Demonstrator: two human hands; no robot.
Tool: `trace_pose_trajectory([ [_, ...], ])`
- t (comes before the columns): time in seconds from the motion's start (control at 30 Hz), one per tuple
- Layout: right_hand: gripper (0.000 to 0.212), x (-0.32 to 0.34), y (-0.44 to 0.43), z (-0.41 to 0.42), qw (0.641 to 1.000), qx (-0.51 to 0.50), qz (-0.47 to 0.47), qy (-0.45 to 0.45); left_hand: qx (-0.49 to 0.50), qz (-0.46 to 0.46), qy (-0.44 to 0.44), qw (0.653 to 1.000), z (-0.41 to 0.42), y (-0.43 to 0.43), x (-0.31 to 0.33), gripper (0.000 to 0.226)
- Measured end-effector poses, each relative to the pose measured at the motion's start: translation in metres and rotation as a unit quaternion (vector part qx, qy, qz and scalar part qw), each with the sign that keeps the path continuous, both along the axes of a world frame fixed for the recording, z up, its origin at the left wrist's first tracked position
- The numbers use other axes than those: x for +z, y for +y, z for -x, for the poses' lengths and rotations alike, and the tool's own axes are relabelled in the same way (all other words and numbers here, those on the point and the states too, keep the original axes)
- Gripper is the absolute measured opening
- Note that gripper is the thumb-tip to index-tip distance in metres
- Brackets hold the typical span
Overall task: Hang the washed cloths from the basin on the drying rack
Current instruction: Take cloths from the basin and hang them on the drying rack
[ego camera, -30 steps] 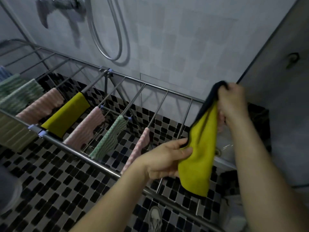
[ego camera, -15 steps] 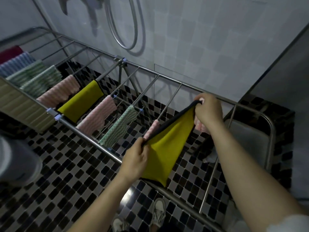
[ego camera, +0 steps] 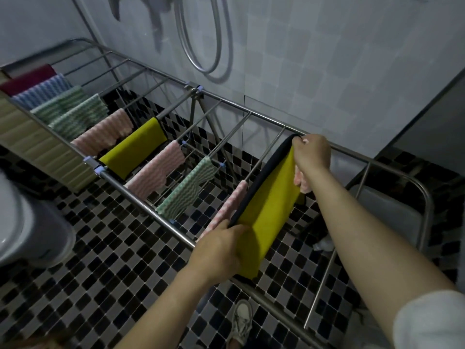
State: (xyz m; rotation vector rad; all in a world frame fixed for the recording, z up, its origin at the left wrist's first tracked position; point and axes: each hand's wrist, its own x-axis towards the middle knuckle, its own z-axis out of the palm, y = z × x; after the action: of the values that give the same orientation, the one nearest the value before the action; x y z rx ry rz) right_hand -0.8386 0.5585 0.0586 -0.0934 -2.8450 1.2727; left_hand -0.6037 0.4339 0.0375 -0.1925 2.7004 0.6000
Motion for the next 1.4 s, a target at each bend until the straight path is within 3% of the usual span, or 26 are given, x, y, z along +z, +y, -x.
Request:
trace_pose_trajectory([
  [0.07,0.034,-0.004,-0.007,-0.001,0.999,0.023,-0.03,-0.025,-0.009,0.028,-0.008,1.0,0.004,0.003,-0.004,0.073],
  [0.17,0.032,-0.018,-0.01,-0.009,0.98,0.085,-0.148,-0.107,-0.027,0.055,-0.03,0.998,0.005,0.009,-0.011,0.063],
  [0.23,0.033,-0.021,-0.005,-0.015,0.973,0.098,-0.189,-0.091,-0.037,0.071,-0.019,0.997,0.005,0.011,-0.016,0.058],
  [0.4,0.027,-0.001,0.029,-0.025,0.994,0.029,-0.097,-0.044,-0.036,0.115,0.078,0.99,-0.001,0.012,-0.029,0.038],
  [0.5,0.029,0.015,0.056,-0.023,0.993,0.014,-0.117,-0.004,-0.018,0.027,0.145,0.989,-0.006,0.011,-0.03,0.02],
  [0.57,0.025,0.016,0.07,-0.022,0.992,0.016,-0.117,-0.033,-0.019,-0.026,0.129,0.991,-0.01,0.015,-0.027,0.019],
  [0.7,0.019,-0.009,0.072,-0.03,0.975,0.11,-0.068,-0.181,-0.019,-0.041,0.101,0.994,-0.015,0.024,-0.028,0.023],
  [0.73,0.03,-0.018,0.069,-0.033,0.972,0.122,-0.059,-0.194,-0.014,-0.04,0.098,0.994,-0.015,0.025,-0.029,0.024],
  [0.83,0.047,-0.035,0.063,-0.033,0.98,0.1,-0.057,-0.162,-0.016,-0.039,0.102,0.994,-0.013,0.026,-0.027,0.022],
  [0.97,0.03,-0.037,0.06,-0.026,0.972,0.104,-0.193,-0.088,-0.031,-0.042,0.105,0.993,-0.013,0.024,-0.024,0.015],
  [1.1,0.041,-0.032,0.058,-0.011,0.953,0.054,-0.297,-0.019,-0.054,-0.04,0.098,0.993,-0.014,0.021,-0.024,0.016],
  [1.23,0.042,-0.026,0.057,0.008,0.955,0.029,-0.293,0.047,-0.082,-0.02,0.09,0.992,-0.012,0.023,-0.024,0.02],
  [1.4,0.025,-0.031,0.057,0.009,0.985,0.029,-0.171,-0.022,-0.072,-0.013,0.068,0.995,-0.014,0.025,-0.025,0.023],
])
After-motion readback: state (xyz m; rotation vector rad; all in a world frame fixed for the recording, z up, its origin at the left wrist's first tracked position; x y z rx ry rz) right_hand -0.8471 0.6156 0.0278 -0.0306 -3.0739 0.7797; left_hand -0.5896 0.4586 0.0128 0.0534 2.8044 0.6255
